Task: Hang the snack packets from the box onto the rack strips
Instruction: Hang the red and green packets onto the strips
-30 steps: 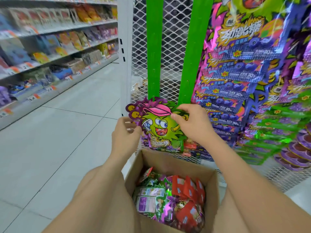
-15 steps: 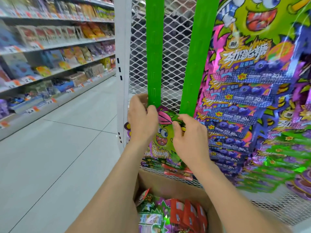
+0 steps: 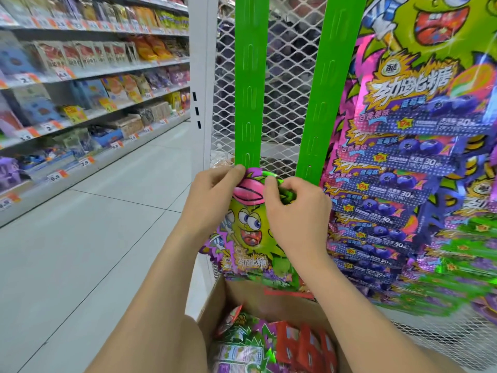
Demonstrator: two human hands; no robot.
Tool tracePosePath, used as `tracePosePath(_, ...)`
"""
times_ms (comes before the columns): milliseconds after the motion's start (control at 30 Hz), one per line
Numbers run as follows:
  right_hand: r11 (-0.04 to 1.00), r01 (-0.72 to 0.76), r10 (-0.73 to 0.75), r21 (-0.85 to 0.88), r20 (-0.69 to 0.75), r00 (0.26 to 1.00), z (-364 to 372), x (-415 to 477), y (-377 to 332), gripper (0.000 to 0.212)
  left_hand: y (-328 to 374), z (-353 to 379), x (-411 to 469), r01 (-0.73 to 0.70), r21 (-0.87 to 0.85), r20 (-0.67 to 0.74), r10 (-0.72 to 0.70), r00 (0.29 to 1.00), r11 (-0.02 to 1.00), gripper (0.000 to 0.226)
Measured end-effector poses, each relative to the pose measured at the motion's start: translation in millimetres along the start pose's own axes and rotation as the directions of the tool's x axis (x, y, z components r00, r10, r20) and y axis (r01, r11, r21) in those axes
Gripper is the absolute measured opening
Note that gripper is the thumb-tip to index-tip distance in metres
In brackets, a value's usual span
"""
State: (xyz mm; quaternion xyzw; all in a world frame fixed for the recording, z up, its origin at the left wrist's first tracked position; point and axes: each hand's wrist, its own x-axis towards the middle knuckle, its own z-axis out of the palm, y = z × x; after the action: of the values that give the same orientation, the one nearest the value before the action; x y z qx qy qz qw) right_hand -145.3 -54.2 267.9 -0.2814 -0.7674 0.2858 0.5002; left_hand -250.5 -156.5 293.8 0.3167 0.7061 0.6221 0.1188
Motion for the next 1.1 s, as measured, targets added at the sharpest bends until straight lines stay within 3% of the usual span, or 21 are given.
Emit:
tracePosePath(167,0.997,0.021,-0.022,0.074,0.008,1.0,-0.8,2.9,-1.1,0.047,2.5,-2.0,-4.7,0.043,-0.025,0.032,-0.042,0.999,0.999,0.036)
tracePosePath(333,0.997,0.056,-0.057,0.052,0.018,0.998,-1.8,2.3,0.4,0.049,-2.8,-1.4,-4.3,-0.018,0.053,0.064,0.014,0.998,0.998,0.039)
tracePosePath(467,0.984,0.093,-0.08,-0.152,0.085,0.993,-1.4,-1.9,8.7,0.048,-10.9,-1.4,-2.6,-0.078,0.158,0.048,0.071,0.996,0.984,0.037)
tracePosePath(567,0.918,0.192,-0.136,-0.347,0.179,0.974,-6.7,-5.0,16.7,0.049,-17.9,-3.3,-3.1,-0.15,0.237,0.054,0.141,0.989,0.96,0.027)
tracePosePath(700,0.846,0.271,-0.18,-0.458,0.233,0.956,-14.2,-5.2,19.2,0.044,-32.0,-6.7,-4.0,-0.309,0.438,0.047,0.321,0.946,0.844,0.016)
tracePosePath(833,0.867,0.397,-0.377,-0.302,0.124,0.918,-27.5,-3.8,22.1,0.02,-35.3,-2.6,-20.4,-0.358,0.558,-0.08,0.478,0.875,0.749,0.051)
tracePosePath(933,0.871,0.482,-0.451,-0.1,0.23,0.862,-37.1,-7.2,20.5,0.011,-36.0,6.7,-34.9,-0.337,0.673,-0.198,0.6,0.775,0.658,0.026)
tracePosePath(1000,0.936,0.351,-0.291,-0.026,0.507,0.812,-44.7,-12.6,21.4,0.009,-50.0,17.6,-46.6,-0.255,0.73,-0.11,0.477,0.872,0.634,0.017)
tracePosePath(1067,0.938,0.328,-0.11,-0.111,0.803,0.586,-47.0,-24.0,33.0,0.015,-75.8,30.2,-60.6,-0.147,0.812,0.085,0.134,0.987,0.565,0.012)
tracePosePath(1100,0.914,0.379,-0.048,-0.144,0.89,0.454,-45.7,-31.4,41.7,0.017,-89.1,36.8,-67.1,-0.123,0.857,0.181,-0.068,0.981,0.501,0.013)
